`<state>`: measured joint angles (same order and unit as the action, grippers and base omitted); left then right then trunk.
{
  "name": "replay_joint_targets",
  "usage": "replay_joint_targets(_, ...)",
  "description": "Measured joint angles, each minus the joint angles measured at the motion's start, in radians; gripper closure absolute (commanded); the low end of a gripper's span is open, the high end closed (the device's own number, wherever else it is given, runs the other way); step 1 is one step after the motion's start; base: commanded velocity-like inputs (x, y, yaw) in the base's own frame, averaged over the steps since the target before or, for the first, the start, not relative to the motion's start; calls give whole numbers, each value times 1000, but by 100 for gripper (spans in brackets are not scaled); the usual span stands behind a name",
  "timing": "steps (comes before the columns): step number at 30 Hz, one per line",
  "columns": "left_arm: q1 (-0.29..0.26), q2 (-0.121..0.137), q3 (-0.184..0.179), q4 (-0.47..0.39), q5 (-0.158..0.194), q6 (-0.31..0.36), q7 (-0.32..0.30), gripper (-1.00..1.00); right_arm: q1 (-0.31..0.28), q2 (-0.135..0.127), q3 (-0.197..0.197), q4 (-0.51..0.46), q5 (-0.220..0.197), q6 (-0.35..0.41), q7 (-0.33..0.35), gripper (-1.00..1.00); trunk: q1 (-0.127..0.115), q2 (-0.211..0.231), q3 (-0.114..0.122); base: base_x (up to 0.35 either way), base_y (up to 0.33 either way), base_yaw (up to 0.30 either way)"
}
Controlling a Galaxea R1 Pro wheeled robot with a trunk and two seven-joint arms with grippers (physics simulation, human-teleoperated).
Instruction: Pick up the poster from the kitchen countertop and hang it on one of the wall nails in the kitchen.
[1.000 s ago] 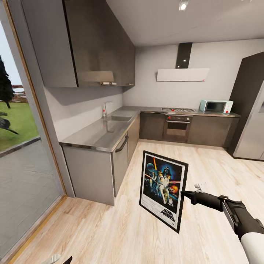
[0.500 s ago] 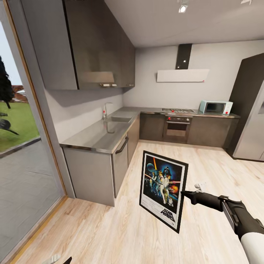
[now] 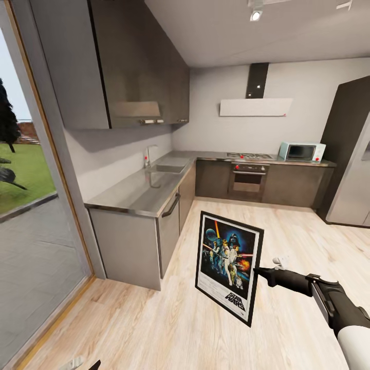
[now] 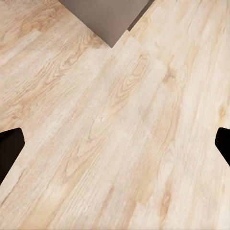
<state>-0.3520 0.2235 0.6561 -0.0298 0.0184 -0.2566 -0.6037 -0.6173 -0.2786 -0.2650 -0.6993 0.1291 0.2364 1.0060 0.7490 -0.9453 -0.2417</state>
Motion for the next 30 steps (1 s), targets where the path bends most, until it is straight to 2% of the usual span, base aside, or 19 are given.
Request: replay_joint_targets(30, 0, 0, 0, 0, 0, 0, 1, -100, 0, 0, 1, 1, 0, 0, 0, 100, -115, 210, 94, 0, 0, 0)
